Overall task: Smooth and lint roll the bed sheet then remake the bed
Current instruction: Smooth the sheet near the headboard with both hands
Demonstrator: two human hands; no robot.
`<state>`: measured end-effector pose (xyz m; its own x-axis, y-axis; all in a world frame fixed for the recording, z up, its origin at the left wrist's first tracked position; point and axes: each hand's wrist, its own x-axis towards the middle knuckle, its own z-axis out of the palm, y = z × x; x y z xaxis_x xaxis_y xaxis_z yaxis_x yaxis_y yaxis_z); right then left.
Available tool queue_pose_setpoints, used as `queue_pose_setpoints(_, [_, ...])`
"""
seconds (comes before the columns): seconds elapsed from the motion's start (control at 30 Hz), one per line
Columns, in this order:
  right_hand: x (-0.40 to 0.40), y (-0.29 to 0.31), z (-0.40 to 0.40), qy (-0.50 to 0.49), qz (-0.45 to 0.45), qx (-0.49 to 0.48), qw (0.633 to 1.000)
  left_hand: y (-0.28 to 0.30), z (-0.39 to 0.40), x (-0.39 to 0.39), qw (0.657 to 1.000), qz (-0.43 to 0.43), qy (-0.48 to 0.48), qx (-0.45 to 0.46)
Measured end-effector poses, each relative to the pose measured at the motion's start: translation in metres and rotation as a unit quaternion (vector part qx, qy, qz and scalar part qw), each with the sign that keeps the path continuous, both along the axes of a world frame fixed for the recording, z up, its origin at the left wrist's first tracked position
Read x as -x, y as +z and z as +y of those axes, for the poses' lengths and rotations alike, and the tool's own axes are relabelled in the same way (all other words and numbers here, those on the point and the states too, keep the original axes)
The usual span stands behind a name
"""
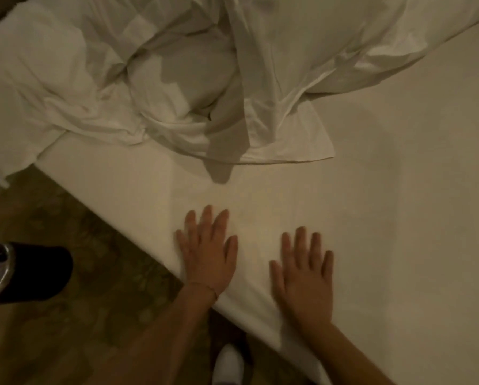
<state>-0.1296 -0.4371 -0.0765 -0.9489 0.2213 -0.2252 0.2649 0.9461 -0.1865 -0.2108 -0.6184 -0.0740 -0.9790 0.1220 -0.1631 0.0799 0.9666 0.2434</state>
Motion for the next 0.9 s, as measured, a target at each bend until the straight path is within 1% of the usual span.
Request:
queue_pose_setpoints(0.07, [-0.027, -0.005, -0.038, 0.061, -0.003, -0.009, 0.998, -0.004, 0.008, 0.007, 0.993, 0.011, -0.112, 0.019])
queue_pose_setpoints(0.13, [-0.053, -0.006, -0.067, 0.091, 0.002, 0.01, 0.996, -0.011, 0.012, 0.008, 0.981, 0.018, -0.191, 0.036])
queue_pose_setpoints(0.17, [-0.063, -0.004, -0.076, 0.112, 0.002, 0.023, 0.993, -0.015, 0.01, 0.007, 0.977, 0.019, -0.208, 0.048])
queue_pose_setpoints(0.23, [-0.078, -0.001, -0.08, 0.174, 0.011, 0.049, 0.983, -0.02, 0.003, 0.004, 0.976, 0.023, -0.208, 0.06])
queue_pose_setpoints(0.3, [-0.083, 0.002, -0.063, 0.209, 0.046, 0.092, 0.972, -0.021, -0.008, 0.001, 0.977, 0.03, -0.202, 0.068])
queue_pose_setpoints(0.37, [-0.075, 0.004, -0.033, 0.176, 0.084, 0.092, 0.977, -0.022, -0.02, -0.004, 0.979, 0.038, -0.187, 0.068])
queue_pose_setpoints(0.43, [-0.06, 0.003, 0.001, 0.069, 0.081, 0.06, 0.993, -0.024, -0.031, -0.011, 0.983, 0.046, -0.169, 0.06])
queue_pose_setpoints(0.5, [-0.051, -0.001, 0.02, -0.038, 0.044, 0.025, 0.998, -0.027, -0.042, -0.016, 0.983, 0.052, -0.167, 0.053])
queue_pose_setpoints(0.57, [-0.05, -0.005, 0.02, -0.066, 0.016, -0.009, 0.998, -0.028, -0.048, -0.018, 0.982, 0.054, -0.171, 0.051])
queue_pose_setpoints(0.67, [-0.057, -0.006, -0.003, -0.059, -0.002, -0.032, 0.998, -0.027, -0.049, -0.017, 0.983, 0.048, -0.17, 0.049])
queue_pose_setpoints(0.73, [-0.068, -0.006, -0.026, -0.007, 0.004, -0.031, 0.999, -0.026, -0.049, -0.017, 0.983, 0.046, -0.17, 0.05])
queue_pose_setpoints(0.8, [-0.084, -0.005, -0.05, 0.128, 0.011, -0.015, 0.992, -0.024, -0.049, -0.017, 0.983, 0.042, -0.169, 0.055])
queue_pose_setpoints(0.87, [-0.093, -0.001, -0.059, 0.275, 0.028, 0.013, 0.961, -0.022, -0.047, -0.016, 0.984, 0.029, -0.165, 0.06])
queue_pose_setpoints(0.9, [-0.089, 0.001, -0.054, 0.308, 0.038, 0.03, 0.95, -0.02, -0.045, -0.014, 0.985, 0.02, -0.161, 0.059])
